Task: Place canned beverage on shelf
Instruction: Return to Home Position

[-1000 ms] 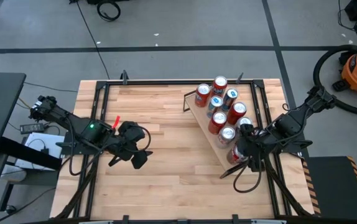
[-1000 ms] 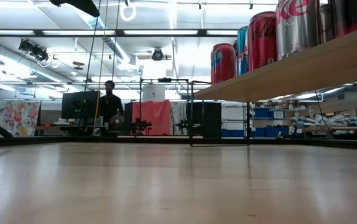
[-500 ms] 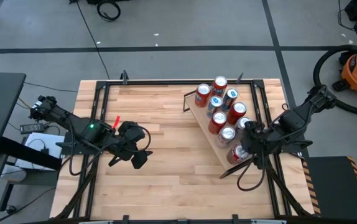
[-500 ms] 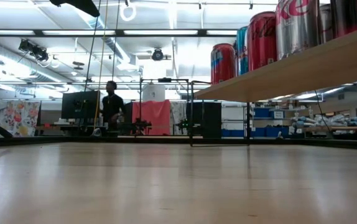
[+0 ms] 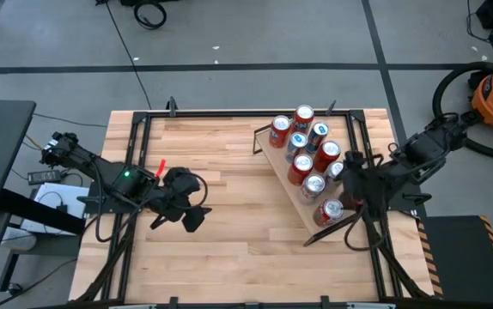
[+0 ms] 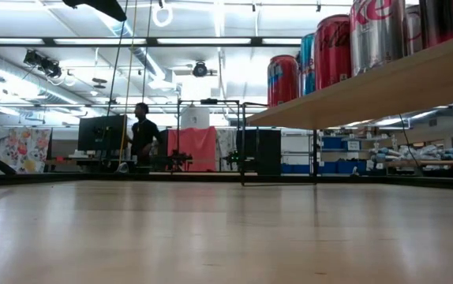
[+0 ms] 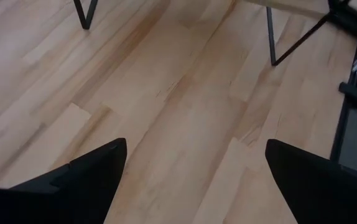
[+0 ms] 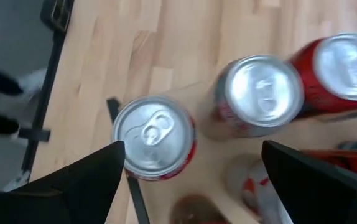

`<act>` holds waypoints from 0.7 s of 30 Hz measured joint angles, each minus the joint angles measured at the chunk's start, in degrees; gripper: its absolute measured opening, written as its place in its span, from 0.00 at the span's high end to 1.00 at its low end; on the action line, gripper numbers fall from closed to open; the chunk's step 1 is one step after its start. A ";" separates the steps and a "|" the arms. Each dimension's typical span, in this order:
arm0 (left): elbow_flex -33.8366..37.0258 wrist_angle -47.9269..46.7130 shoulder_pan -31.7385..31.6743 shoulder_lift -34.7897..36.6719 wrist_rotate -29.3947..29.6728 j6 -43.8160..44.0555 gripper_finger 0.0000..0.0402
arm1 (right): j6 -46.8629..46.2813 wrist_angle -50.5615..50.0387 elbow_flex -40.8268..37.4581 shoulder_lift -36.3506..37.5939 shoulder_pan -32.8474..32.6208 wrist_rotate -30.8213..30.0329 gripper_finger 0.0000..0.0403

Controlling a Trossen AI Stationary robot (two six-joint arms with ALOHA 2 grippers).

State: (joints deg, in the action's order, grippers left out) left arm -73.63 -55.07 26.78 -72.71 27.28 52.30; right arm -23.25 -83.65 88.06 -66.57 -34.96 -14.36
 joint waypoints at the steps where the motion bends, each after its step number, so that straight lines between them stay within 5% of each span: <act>1: 0.00 0.25 -0.15 0.00 0.00 1.18 0.01 | -1.17 -0.48 0.85 0.03 0.02 -0.94 0.04; 7: 0.00 4.04 -0.95 0.31 0.07 5.72 0.01 | -5.27 2.24 2.08 4.67 0.95 -4.92 0.09; 21: 0.00 17.46 -0.91 0.50 5.15 -5.17 0.02 | -6.54 16.65 2.08 17.82 2.86 -18.82 0.19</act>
State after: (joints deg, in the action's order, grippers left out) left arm -73.63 -37.62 25.87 -72.20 32.44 47.13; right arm -29.79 -67.00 90.15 -48.75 -32.10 -33.19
